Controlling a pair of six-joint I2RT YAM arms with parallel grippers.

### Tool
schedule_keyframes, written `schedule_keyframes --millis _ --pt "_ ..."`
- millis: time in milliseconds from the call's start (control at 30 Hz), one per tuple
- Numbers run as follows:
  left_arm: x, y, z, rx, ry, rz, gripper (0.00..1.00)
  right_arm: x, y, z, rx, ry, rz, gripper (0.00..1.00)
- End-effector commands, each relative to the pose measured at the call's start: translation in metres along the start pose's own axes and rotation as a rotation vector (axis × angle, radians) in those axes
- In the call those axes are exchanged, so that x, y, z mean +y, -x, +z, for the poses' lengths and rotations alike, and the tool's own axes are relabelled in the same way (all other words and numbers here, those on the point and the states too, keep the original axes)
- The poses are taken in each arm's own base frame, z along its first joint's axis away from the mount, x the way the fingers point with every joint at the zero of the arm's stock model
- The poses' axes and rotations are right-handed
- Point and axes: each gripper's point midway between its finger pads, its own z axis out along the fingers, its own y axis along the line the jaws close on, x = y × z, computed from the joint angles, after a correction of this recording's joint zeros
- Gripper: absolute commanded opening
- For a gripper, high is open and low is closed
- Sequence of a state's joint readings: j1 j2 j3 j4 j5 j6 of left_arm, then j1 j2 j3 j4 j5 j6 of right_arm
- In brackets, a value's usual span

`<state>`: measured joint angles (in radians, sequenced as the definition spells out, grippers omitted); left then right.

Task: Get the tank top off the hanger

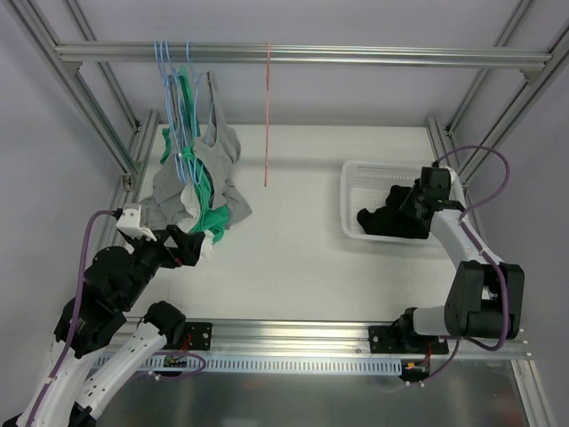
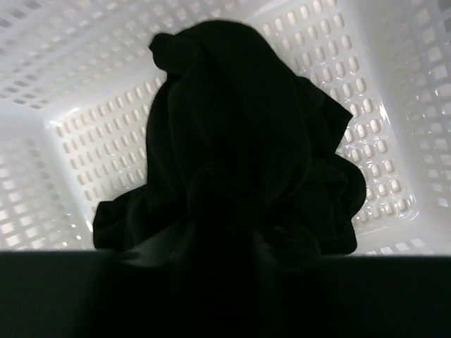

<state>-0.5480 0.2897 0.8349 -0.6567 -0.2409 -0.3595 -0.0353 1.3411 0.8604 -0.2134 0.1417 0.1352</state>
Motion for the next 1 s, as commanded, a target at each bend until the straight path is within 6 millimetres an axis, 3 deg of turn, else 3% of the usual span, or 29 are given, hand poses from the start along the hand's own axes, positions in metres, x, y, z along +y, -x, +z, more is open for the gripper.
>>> schedule_keyframes --millis 0,33,67,100,200,233,267,333,433,533,567,600,667,700,767,800,833,967 --pt "0.000 0.005 -0.002 -0.029 0.001 -0.021 0.99 0.006 0.028 -0.002 -0.073 0.006 0.035 0.34" --pt "0.000 0.008 -0.004 -0.038 -0.003 -0.025 0.99 0.004 0.030 -0.003 -0.079 -0.003 0.040 0.56" --pt "-0.002 0.010 -0.005 -0.044 -0.008 -0.033 0.99 0.000 0.031 -0.006 -0.079 -0.024 0.041 0.64" --pt "-0.004 0.014 -0.007 -0.051 -0.018 -0.035 0.99 -0.001 0.034 -0.012 -0.086 -0.030 0.038 0.79" --pt "-0.013 0.035 -0.014 -0.079 -0.045 -0.036 0.99 -0.001 0.053 -0.037 -0.116 -0.038 0.008 0.93" --pt "-0.015 0.038 -0.011 -0.066 -0.041 -0.030 0.99 0.002 0.068 -0.049 -0.150 -0.030 0.002 0.93" --pt "-0.021 0.053 -0.016 -0.090 -0.052 -0.033 0.99 -0.001 0.070 -0.058 -0.149 -0.046 -0.011 0.94" --pt "-0.029 0.062 -0.008 -0.061 -0.058 -0.021 0.99 -0.001 0.084 -0.084 -0.203 -0.031 -0.027 0.98" --pt "-0.048 0.098 -0.005 -0.071 -0.083 -0.007 0.99 0.001 0.100 -0.123 -0.271 0.005 -0.037 0.99" --pt "-0.060 0.112 0.013 -0.025 -0.082 0.024 0.99 0.016 0.098 -0.149 -0.289 0.122 -0.066 1.00" --pt "-0.066 0.130 0.009 -0.055 -0.093 0.030 0.99 0.031 0.093 -0.164 -0.286 0.227 -0.079 0.99" --pt "-0.070 0.133 0.021 -0.030 -0.085 0.043 0.99 0.041 0.086 -0.170 -0.270 0.294 -0.089 0.99" --pt "-0.075 0.155 0.021 -0.050 -0.075 0.067 0.99 0.068 0.071 -0.194 -0.248 0.496 -0.129 1.00" --pt "-0.077 0.157 0.035 -0.025 -0.054 0.083 0.99 0.074 0.060 -0.195 -0.223 0.550 -0.142 0.99" --pt "-0.080 0.177 0.037 -0.053 -0.043 0.121 0.99 0.091 0.044 -0.206 -0.181 0.685 -0.182 0.99" --pt "-0.081 0.178 0.051 -0.031 -0.023 0.140 0.99 0.092 0.039 -0.207 -0.169 0.703 -0.184 1.00" --pt "-0.083 0.190 0.050 -0.053 -0.016 0.144 0.99 0.091 0.030 -0.202 -0.145 0.705 -0.180 0.99" --pt "-0.076 0.206 0.075 -0.062 0.074 0.229 0.99 0.091 0.013 -0.202 -0.117 0.741 -0.174 0.99"
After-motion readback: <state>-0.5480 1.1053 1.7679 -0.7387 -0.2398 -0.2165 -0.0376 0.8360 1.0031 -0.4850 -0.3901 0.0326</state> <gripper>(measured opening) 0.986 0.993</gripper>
